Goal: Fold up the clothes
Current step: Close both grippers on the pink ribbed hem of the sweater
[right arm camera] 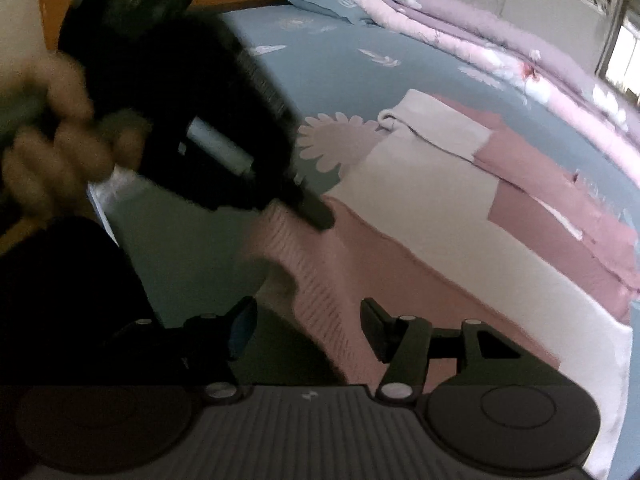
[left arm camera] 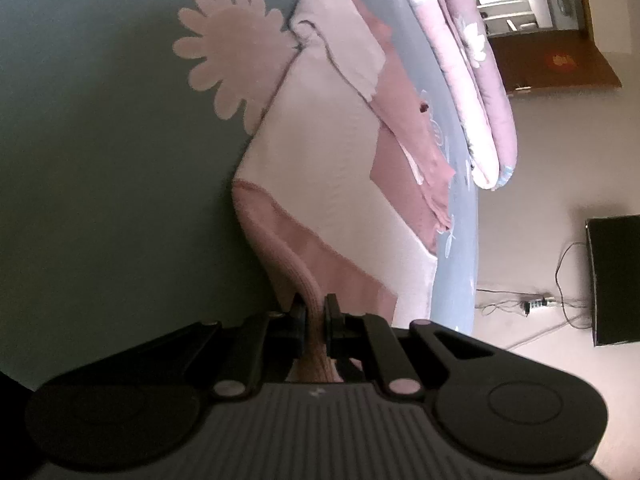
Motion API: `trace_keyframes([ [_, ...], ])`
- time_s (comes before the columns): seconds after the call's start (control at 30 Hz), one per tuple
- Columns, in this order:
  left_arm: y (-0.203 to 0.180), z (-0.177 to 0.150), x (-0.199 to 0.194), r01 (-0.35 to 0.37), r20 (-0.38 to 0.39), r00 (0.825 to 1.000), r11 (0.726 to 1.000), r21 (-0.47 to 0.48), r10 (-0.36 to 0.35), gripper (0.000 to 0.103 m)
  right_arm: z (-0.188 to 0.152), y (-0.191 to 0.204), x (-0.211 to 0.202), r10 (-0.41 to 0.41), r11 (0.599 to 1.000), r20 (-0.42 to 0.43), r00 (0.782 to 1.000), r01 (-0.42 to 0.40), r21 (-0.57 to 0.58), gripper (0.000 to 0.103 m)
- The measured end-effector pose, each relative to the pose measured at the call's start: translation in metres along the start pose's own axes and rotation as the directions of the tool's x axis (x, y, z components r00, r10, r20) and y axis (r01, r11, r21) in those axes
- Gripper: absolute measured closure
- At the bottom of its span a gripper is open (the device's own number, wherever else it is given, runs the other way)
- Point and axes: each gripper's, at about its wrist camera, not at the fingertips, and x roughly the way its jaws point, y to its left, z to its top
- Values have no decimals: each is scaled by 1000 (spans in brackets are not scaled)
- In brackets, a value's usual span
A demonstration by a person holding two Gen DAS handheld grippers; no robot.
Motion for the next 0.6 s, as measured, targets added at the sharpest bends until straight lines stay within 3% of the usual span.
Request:
trace_keyframes([
  [0.13,-7,4,0,-17,-4,1000,1000,3,17,97,-10,25,16,-89,980,14,996,90,-178,36],
  [0.23,-12,5,-3,-11,0,1000,1000,21,11,97,-17,39,24,-181,937,62,982,191,-292,41],
  [0.37,-10,7,-5,-17,-1,1000,1000,24,17,97,-16,37,26,-271,906,104,957,290,-308,64],
  [0.43,-7,7,-6,-31,-1,1000,999,23,32,97,-13,31,21,-270,906,111,956,292,-305,96],
  [0.5,-5,6,-8,-36,9,999,999,27,36,94,-8,22,13,-216,935,101,971,236,-267,96],
  [0.53,-4,5,-10,-40,17,999,999,35,40,85,-4,16,10,-176,950,89,980,193,-245,96],
  [0.57,-5,4,-13,-48,25,999,997,54,47,65,0,10,8,-146,964,72,987,158,-215,96],
  [0.6,-8,3,-17,-56,33,998,995,82,54,54,3,4,7,-116,975,55,992,125,-184,96],
])
